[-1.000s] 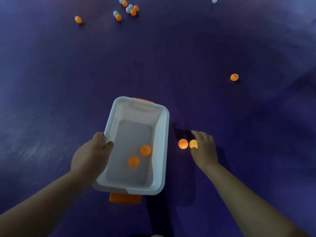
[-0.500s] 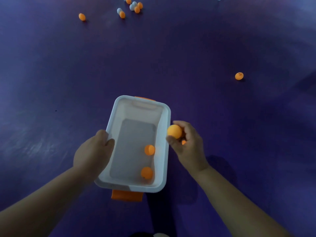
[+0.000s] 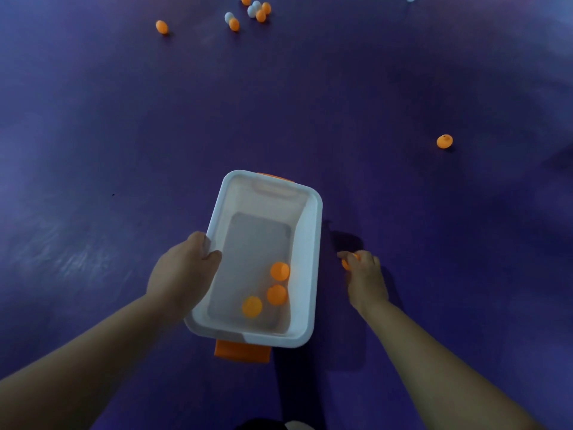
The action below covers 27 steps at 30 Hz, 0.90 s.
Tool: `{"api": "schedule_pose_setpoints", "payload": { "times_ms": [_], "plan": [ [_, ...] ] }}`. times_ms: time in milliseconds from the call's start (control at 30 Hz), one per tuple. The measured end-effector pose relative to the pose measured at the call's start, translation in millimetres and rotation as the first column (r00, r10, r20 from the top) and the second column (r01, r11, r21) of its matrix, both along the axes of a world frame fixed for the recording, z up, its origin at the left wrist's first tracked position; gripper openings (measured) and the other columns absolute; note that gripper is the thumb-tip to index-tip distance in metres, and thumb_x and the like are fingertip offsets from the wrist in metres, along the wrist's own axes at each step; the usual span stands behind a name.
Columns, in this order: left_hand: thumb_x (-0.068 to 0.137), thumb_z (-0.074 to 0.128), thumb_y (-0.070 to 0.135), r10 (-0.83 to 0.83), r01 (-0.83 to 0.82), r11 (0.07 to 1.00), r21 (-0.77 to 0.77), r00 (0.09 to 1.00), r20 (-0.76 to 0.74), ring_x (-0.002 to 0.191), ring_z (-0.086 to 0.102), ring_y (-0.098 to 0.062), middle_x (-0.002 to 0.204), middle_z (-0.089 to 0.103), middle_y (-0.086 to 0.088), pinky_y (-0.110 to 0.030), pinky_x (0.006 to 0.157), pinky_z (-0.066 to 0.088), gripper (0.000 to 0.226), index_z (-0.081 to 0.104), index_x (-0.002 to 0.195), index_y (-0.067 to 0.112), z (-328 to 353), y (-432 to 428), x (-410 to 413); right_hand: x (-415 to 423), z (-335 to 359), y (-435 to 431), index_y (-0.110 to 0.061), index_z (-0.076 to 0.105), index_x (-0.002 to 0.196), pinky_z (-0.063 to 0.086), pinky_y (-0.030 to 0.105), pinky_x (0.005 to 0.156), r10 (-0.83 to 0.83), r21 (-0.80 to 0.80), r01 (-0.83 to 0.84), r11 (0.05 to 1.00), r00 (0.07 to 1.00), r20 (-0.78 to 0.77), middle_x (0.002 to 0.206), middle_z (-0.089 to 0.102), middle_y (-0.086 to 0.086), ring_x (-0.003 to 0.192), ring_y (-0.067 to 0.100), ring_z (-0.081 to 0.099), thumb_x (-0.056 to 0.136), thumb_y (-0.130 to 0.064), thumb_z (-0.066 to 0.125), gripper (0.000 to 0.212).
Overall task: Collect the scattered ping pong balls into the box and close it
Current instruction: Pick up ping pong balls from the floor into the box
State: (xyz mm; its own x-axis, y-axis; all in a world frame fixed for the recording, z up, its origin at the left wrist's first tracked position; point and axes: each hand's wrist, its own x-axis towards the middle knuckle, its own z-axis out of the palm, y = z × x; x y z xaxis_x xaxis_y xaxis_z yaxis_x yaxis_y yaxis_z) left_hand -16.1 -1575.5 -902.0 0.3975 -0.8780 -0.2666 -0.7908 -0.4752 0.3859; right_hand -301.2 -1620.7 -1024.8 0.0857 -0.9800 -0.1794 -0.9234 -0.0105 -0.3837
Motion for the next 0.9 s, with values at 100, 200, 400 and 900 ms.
{"api": "schedule_pose_setpoints", "payload": {
  "times_ms": [100,200,400,900],
  "plan": [
    [0.093,0.048,0.027,0.008,-0.008,1.000,0.001,1.000,-0.015,0.056,0.039,-0.011,0.066,0.046,0.002,-0.028,0.046,0.024,0.029,0.035,0.069,0.020,4.0,-6.8,-3.5,12.3,30.9,-14.1,-0.018,0.051,0.132,0.047,0.028,0.080,-0.203,-0.041,0.230,0.972,0.918,0.340,0.119,0.051,0.001,0.101,0.016,0.054,0.091,-0.013,0.058,0.042],
    [0.094,0.047,0.028,-0.003,0.003,1.000,0.005,1.000,-0.017,0.055,0.039,-0.011,0.066,0.046,0.003,-0.028,0.046,0.024,0.026,0.037,0.071,0.019,11.9,-21.3,-9.9,36.7,77.6,-29.9,-0.018,0.051,0.126,0.045,0.011,0.076,-0.084,-0.179,0.237,0.955,0.792,0.605,0.108,0.053,-0.016,0.092,-0.003,0.054,0.088,-0.027,0.065,0.041],
    [0.094,0.045,0.029,-0.084,0.084,0.996,-0.022,0.996,0.020,0.055,0.039,-0.010,0.066,0.044,0.005,-0.028,0.046,0.024,0.019,0.043,0.083,0.014,49.0,-69.2,-28.1,45.0,141.9,-80.1,-0.013,0.056,0.122,0.047,0.010,0.068,0.162,-0.296,0.008,0.955,0.821,0.547,0.104,0.055,-0.008,0.076,-0.003,0.053,0.089,-0.034,0.060,0.039],
    [0.094,0.042,0.025,-0.305,0.323,0.945,-0.041,0.922,0.240,0.075,0.045,-0.029,0.095,0.059,-0.015,-0.034,0.064,0.037,0.022,0.048,0.105,0.007,194.5,-217.9,-65.5,-32.4,219.7,-159.7,-0.019,0.064,0.106,0.050,0.022,0.075,-0.255,-0.146,0.426,0.893,0.745,0.617,0.104,0.062,-0.008,0.092,0.006,0.058,0.096,-0.014,0.050,0.018]
  ]
}}
